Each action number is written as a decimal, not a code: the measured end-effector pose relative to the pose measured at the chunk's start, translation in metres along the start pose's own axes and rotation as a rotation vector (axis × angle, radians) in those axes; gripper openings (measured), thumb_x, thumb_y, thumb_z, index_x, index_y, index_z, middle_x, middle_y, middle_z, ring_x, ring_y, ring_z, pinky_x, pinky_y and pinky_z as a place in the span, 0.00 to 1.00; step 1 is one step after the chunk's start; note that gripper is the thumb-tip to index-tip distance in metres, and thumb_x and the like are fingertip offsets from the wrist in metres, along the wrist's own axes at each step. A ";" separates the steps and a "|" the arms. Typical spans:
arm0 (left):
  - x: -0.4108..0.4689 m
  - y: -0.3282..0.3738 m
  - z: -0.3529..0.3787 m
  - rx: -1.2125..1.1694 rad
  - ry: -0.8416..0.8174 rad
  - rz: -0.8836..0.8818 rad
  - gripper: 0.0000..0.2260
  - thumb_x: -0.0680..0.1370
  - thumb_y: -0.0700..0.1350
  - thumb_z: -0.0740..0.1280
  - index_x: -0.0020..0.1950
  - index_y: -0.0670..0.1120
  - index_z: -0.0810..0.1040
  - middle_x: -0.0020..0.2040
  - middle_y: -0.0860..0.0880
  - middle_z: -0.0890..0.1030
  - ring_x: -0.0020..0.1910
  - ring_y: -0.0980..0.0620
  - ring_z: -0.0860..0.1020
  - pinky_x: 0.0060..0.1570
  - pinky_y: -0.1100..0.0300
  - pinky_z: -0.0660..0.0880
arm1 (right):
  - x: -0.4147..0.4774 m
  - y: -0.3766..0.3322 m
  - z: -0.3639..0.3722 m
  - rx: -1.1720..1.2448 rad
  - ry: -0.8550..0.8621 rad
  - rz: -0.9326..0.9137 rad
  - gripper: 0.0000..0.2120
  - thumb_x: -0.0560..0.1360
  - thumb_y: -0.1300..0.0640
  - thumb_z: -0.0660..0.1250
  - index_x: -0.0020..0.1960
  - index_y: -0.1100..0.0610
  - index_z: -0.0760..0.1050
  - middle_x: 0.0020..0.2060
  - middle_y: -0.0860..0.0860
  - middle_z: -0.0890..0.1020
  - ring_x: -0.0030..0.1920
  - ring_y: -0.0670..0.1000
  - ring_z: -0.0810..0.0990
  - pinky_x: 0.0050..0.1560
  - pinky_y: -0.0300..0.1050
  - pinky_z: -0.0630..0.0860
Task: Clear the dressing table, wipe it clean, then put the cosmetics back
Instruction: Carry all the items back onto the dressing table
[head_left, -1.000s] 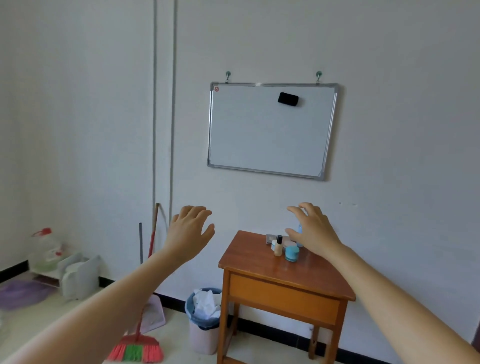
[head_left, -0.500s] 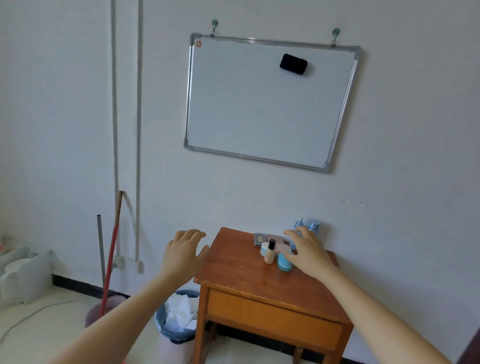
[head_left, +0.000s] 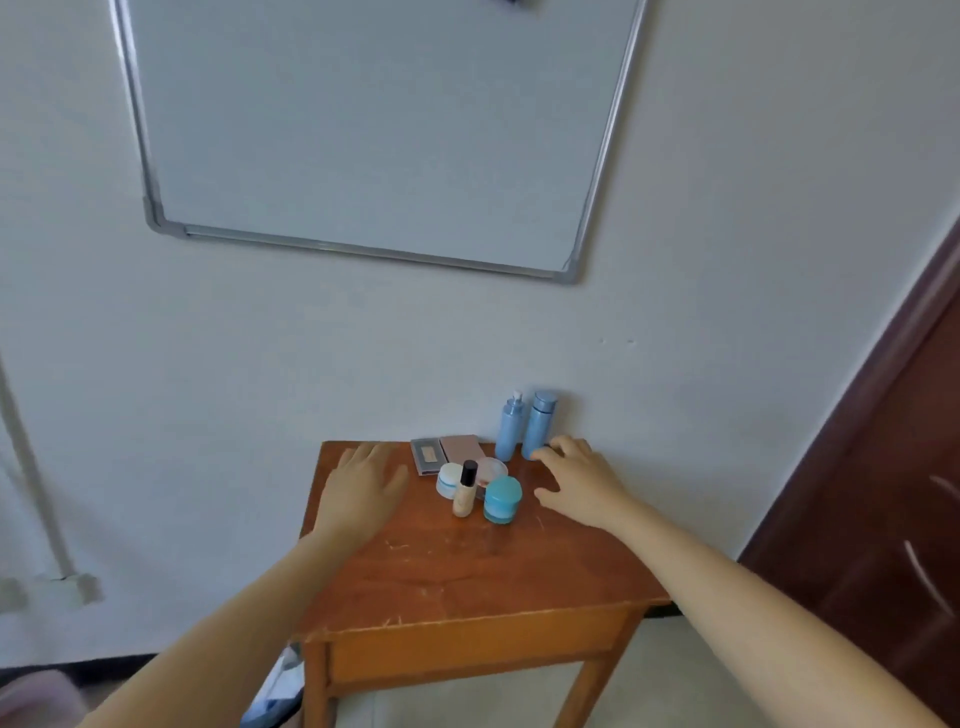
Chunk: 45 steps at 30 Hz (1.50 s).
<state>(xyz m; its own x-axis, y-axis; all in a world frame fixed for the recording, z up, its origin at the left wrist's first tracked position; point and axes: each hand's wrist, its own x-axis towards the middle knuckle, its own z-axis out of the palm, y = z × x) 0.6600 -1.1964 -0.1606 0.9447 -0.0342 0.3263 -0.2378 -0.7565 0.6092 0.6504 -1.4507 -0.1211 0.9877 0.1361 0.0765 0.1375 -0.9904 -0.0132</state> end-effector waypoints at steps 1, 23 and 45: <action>0.004 -0.002 0.012 0.001 -0.037 0.005 0.17 0.79 0.45 0.58 0.67 0.45 0.69 0.66 0.47 0.72 0.65 0.47 0.67 0.61 0.55 0.66 | 0.002 0.004 0.011 -0.004 -0.034 0.015 0.24 0.74 0.49 0.62 0.69 0.52 0.63 0.64 0.54 0.66 0.65 0.55 0.64 0.62 0.48 0.67; 0.123 -0.025 0.210 -0.018 -0.387 -0.234 0.21 0.78 0.50 0.60 0.70 0.50 0.63 0.64 0.50 0.73 0.61 0.52 0.71 0.55 0.61 0.71 | 0.160 0.072 0.198 0.312 -0.152 0.041 0.25 0.75 0.49 0.62 0.69 0.49 0.61 0.65 0.52 0.63 0.63 0.53 0.64 0.62 0.45 0.66; 0.116 -0.053 0.261 -0.127 -0.293 -0.375 0.06 0.74 0.48 0.68 0.47 0.50 0.73 0.44 0.52 0.78 0.45 0.54 0.75 0.43 0.57 0.75 | 0.160 0.067 0.242 0.621 0.023 0.115 0.27 0.70 0.50 0.70 0.66 0.46 0.66 0.61 0.49 0.64 0.59 0.45 0.66 0.53 0.30 0.66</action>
<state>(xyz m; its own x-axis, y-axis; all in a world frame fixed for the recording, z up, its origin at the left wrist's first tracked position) 0.8416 -1.3304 -0.3435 0.9899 0.0292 -0.1389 0.1227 -0.6672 0.7347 0.8353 -1.4895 -0.3513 0.9978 0.0224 0.0621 0.0552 -0.7993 -0.5984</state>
